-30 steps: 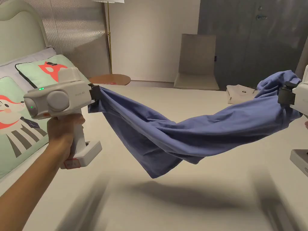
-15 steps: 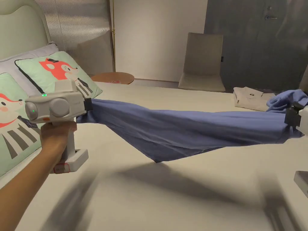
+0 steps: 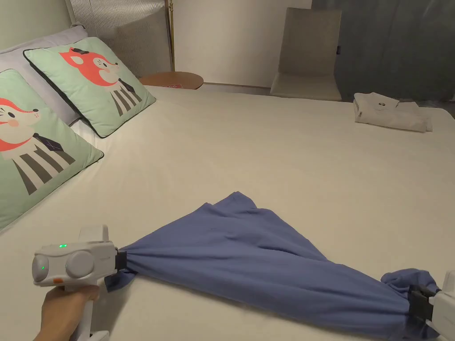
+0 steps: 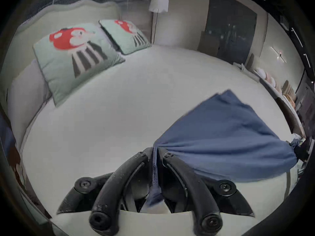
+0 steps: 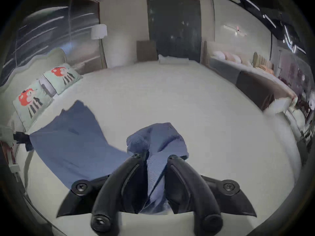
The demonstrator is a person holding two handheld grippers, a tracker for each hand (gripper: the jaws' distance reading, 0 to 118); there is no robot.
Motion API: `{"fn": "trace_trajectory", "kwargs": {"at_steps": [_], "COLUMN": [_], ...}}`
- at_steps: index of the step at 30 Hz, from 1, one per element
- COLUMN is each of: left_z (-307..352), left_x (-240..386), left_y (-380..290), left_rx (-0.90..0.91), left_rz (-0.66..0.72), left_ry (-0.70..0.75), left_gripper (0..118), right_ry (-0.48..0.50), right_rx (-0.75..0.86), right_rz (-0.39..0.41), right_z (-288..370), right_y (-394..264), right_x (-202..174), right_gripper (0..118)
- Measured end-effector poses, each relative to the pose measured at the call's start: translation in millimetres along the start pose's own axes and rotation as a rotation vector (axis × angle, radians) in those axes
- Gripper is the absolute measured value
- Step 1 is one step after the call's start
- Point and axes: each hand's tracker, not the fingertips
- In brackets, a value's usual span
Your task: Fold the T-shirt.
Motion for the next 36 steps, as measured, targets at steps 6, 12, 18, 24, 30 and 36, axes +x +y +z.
{"fn": "trace_trajectory", "kwargs": {"at_steps": [6,12,18,24,30,36], "left_z": [39,65,80,80,111,174], "left_x": [-19,-30,-28,-22,-7,37], "left_y": [-51,-94,-108,-109,-66,-4], "left_rx": [-0.043,-0.086,-0.091,-0.093,0.076,0.406], "left_rz": [0.01,-0.016,-0.017,-0.038,0.074,0.074], "left_ry": [0.007,0.007,0.014,0.017,-0.083,-0.192], "left_gripper": [3,3,3,9,107,107], "right_ry": [0.012,0.011,0.0,-0.002,0.024,-0.007], "right_rx": [-0.035,-0.076,-0.129,-0.122,0.1,0.441], "right_rz": [-0.07,-0.087,-0.118,-0.139,-0.124,-0.017], "right_z": [45,62,73,74,125,186], "right_y": [-48,-72,-93,-81,-19,43], "right_x": [10,28,27,28,18,-2], "right_gripper": [16,16,15,15,104,111]}}
